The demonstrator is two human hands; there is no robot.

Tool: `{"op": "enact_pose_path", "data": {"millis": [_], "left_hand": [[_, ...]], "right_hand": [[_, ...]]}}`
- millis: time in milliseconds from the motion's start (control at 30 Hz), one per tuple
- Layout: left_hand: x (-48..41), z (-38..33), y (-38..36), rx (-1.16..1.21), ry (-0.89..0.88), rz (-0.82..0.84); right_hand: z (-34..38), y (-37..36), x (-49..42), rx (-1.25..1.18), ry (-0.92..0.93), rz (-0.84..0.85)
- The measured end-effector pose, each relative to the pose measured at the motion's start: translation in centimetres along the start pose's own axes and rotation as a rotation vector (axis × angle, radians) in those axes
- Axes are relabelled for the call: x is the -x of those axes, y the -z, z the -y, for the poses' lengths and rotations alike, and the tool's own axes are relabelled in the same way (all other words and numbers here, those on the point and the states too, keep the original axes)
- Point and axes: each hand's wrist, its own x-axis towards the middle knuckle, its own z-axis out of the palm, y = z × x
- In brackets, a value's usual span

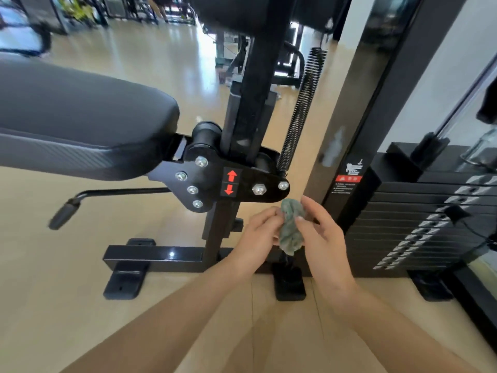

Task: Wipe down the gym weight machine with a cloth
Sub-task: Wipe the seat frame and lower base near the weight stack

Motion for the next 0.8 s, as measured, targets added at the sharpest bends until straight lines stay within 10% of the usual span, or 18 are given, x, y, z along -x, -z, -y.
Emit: {"op": "enact_pose_path", "data": {"millis": [500, 800], "left_hand": [[1.8, -9.7, 6.4, -0.641, -0.765, -0.718], [-0.4, -7.7, 7.3, -0.999, -0.799, -0.702]], "right_hand": [[8.0, -8.9, -3.1, 0.131, 0.600, -0.195], [5.1, -7.6, -5.3, 0.513, 0.694, -0.194]]}}
